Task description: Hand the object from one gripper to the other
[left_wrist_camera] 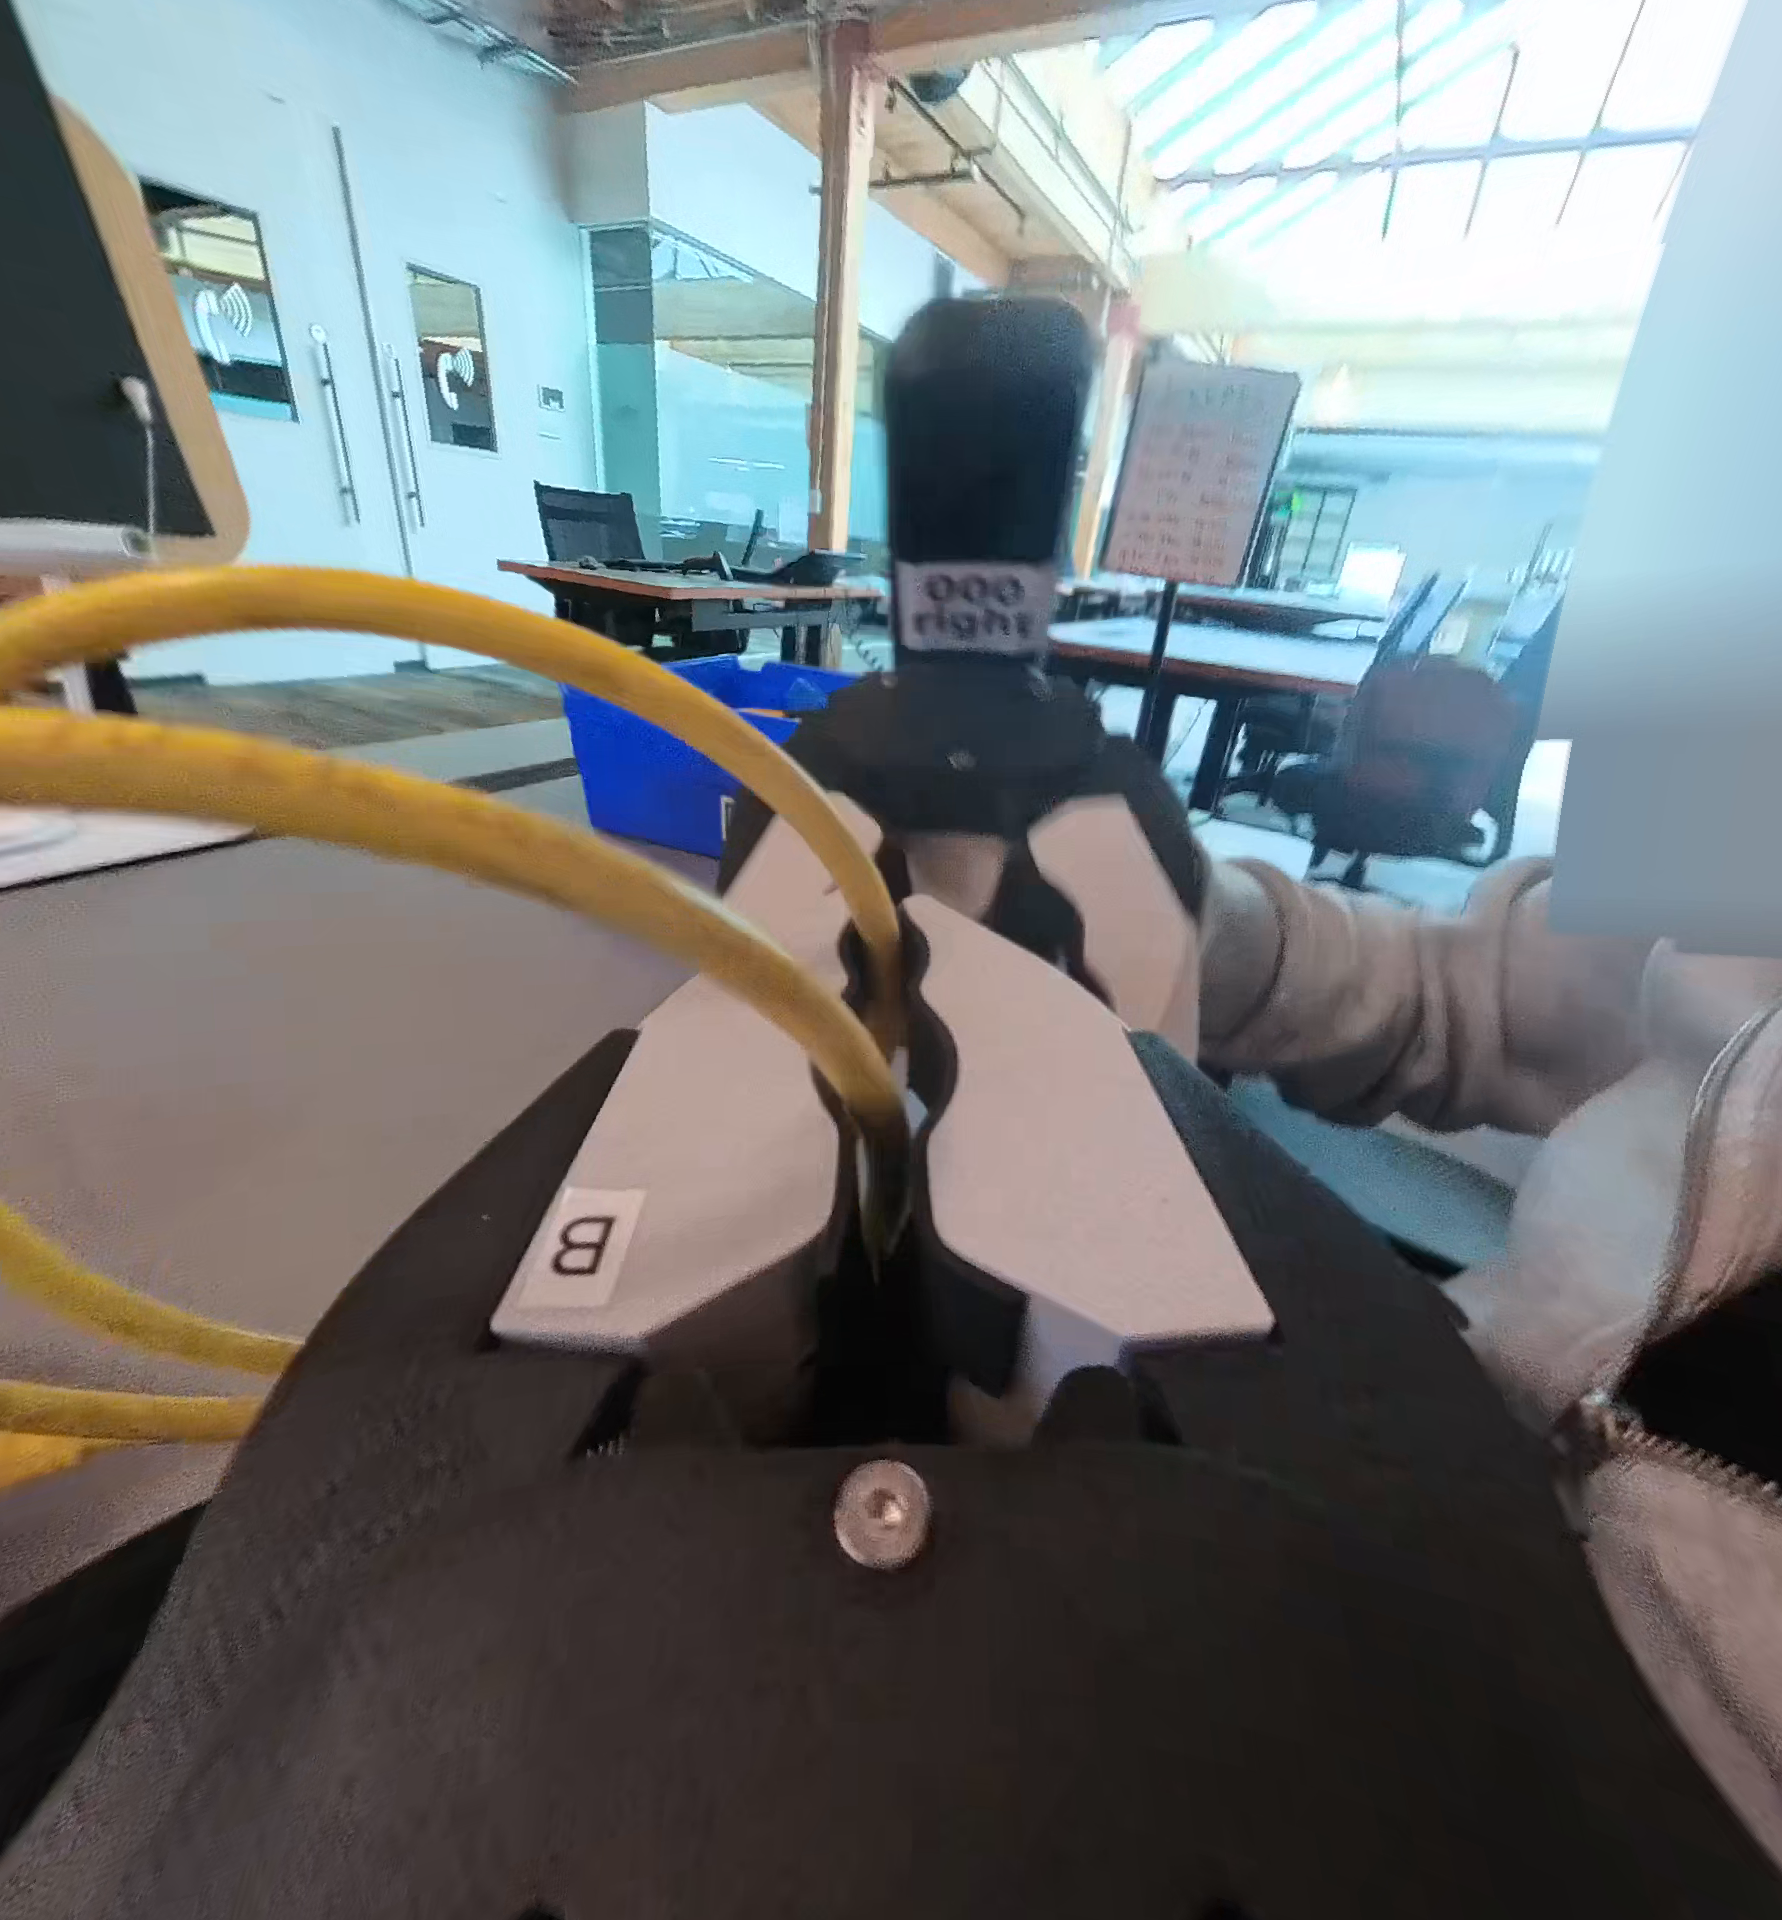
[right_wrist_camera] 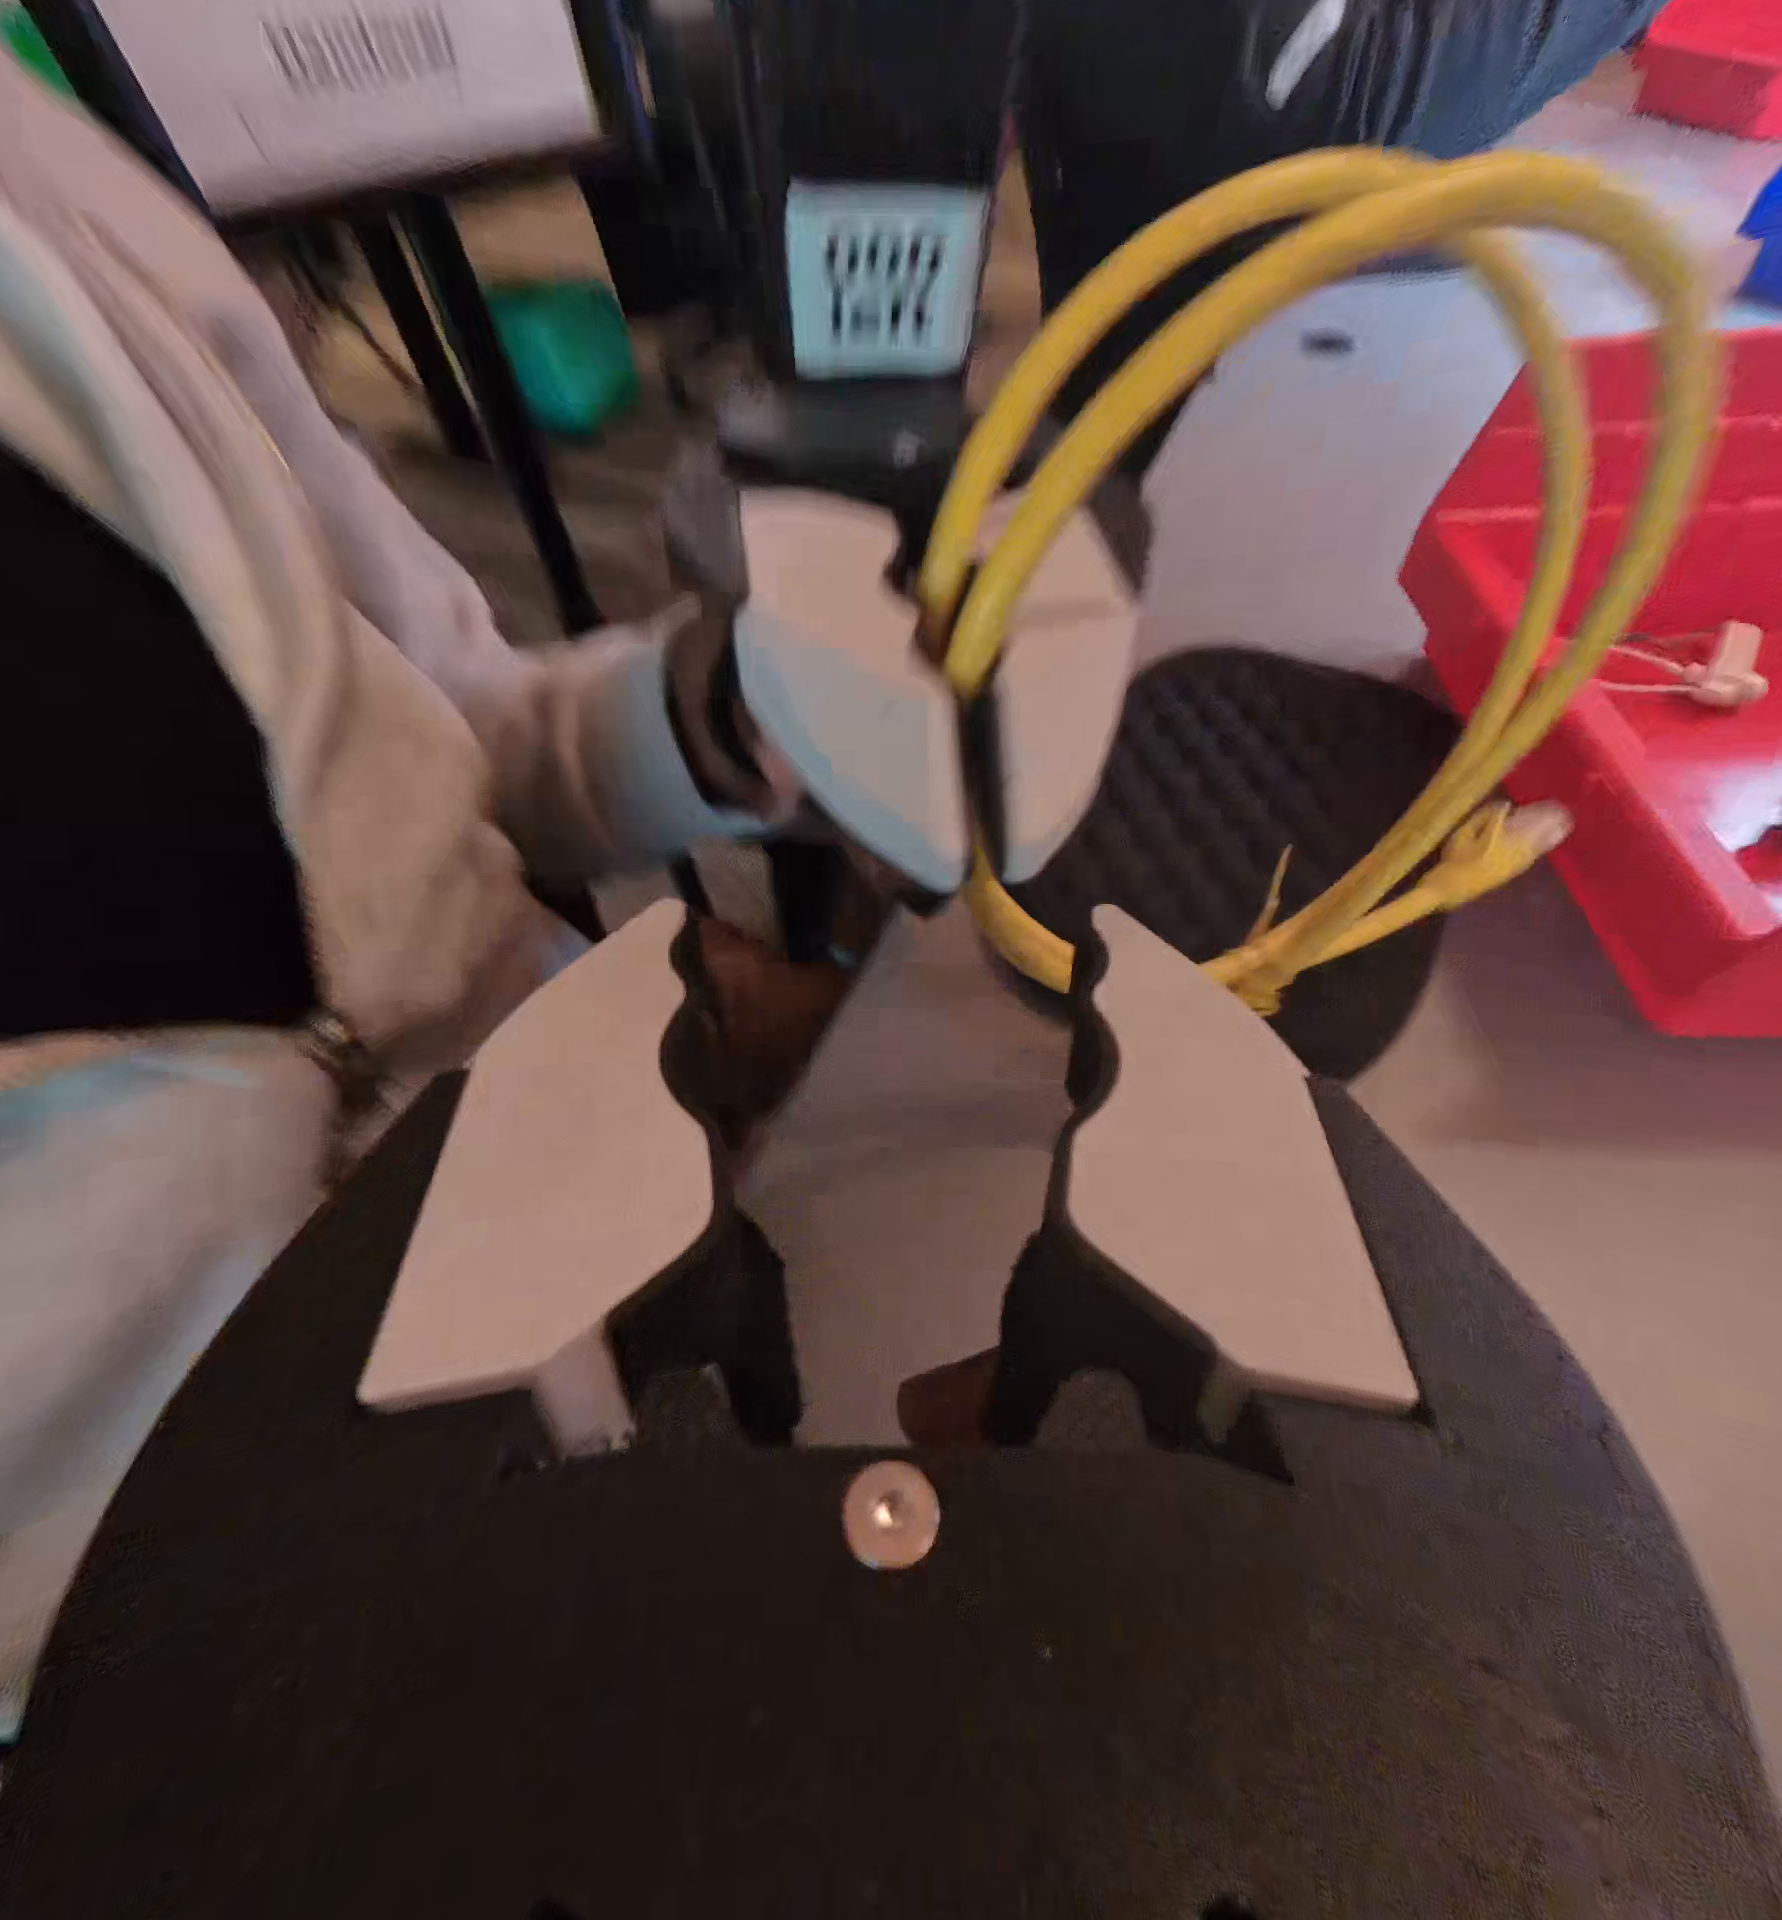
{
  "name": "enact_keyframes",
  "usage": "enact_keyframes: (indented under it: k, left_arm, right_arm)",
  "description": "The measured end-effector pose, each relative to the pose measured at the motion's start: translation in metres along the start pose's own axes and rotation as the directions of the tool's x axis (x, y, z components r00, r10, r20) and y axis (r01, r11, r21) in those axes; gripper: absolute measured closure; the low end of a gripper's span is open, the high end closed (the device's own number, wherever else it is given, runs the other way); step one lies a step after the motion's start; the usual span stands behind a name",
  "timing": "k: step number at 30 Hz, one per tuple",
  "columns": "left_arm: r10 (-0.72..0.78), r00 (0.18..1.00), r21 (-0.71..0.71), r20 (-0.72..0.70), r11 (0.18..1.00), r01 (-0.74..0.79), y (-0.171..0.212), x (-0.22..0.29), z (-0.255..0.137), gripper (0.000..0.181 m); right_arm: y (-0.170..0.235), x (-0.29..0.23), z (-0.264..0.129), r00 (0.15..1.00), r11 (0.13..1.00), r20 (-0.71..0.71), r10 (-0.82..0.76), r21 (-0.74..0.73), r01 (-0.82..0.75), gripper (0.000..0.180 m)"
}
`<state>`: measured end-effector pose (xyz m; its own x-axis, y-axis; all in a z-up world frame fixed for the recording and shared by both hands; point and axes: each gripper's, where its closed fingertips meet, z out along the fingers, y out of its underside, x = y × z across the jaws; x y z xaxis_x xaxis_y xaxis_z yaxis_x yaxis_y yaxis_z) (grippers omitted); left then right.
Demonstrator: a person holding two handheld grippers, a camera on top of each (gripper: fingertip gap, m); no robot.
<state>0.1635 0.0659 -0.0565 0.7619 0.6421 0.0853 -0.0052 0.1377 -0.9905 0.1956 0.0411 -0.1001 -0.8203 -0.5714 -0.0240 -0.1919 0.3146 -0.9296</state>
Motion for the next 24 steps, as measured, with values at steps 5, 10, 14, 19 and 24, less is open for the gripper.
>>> enact_keyframes:
  k: [5,10,14,19,24]
  left_arm:
    - [0.222,0.975,-0.182,0.035,0.960,-0.212,0.026,-0.001,0.007,0.179]
    - [0.401,0.916,-0.370,0.006,0.852,-0.370,0.061,0.003,0.022,0.180]
    - [0.419,0.906,-0.436,-0.059,0.805,-0.401,0.078,0.011,0.027,0.180]
    - [0.397,0.917,-0.389,-0.040,0.839,-0.380,0.071,0.009,0.026,0.155]
    - [-0.008,0.989,-0.082,-0.151,0.997,-0.005,0.018,0.019,0.004,0.128]
  right_arm:
    - [-0.039,0.000,-0.020,0.951,0.914,0.181,0.250,0.280,-0.294,0.111]
    - [-0.048,-0.002,-0.015,0.934,0.874,0.207,0.290,0.341,-0.347,0.120]
    - [-0.042,-0.008,-0.008,0.954,0.913,0.175,0.244,0.290,-0.287,0.138]
    - [-0.039,-0.010,-0.007,0.988,0.954,0.081,0.128,0.263,-0.145,0.173]
    - [-0.034,0.006,-0.014,0.978,0.972,-0.171,-0.119,0.179,0.150,0.174]
